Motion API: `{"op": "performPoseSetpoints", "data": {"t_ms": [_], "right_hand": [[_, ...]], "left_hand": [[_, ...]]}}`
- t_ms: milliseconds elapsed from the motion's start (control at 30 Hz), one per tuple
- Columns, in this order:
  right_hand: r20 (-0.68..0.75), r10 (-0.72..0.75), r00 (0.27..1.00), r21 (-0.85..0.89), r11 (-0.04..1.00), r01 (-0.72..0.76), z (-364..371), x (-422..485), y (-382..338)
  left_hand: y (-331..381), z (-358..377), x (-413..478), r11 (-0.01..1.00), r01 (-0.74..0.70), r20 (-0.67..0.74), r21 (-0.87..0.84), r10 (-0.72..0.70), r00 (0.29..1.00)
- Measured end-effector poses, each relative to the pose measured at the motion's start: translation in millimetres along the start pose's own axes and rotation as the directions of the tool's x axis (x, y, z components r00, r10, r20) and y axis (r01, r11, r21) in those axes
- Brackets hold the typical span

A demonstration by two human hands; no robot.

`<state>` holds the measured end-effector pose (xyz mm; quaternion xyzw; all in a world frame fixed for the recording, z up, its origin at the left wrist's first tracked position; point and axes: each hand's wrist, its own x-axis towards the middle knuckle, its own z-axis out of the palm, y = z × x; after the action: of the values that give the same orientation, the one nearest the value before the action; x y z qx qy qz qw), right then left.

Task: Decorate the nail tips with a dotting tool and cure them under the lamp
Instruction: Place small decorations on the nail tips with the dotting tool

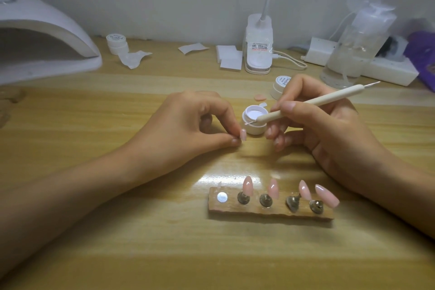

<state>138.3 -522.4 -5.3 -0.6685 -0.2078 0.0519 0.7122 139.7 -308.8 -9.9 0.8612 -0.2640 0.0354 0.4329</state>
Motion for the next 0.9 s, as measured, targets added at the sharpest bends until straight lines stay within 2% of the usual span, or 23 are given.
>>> {"op": "performPoseSetpoints", "data": {"t_ms": [367,900], "right_hand": [[-0.013,-0.024,1.0,0.003,1.0,0.024,0.0,-1.0,-1.4],[0.022,0.026,0.999,-0.055,0.998,-0.025,2.4,-1.0,-2.1]], "left_hand": [[-0.3,0.2,0.2,1.0,0.0,0.0,-0.003,0.0,1.0],[-0.4,0.3,0.5,1.0,0.0,-0.002,0.004,0.0,1.0]]}}
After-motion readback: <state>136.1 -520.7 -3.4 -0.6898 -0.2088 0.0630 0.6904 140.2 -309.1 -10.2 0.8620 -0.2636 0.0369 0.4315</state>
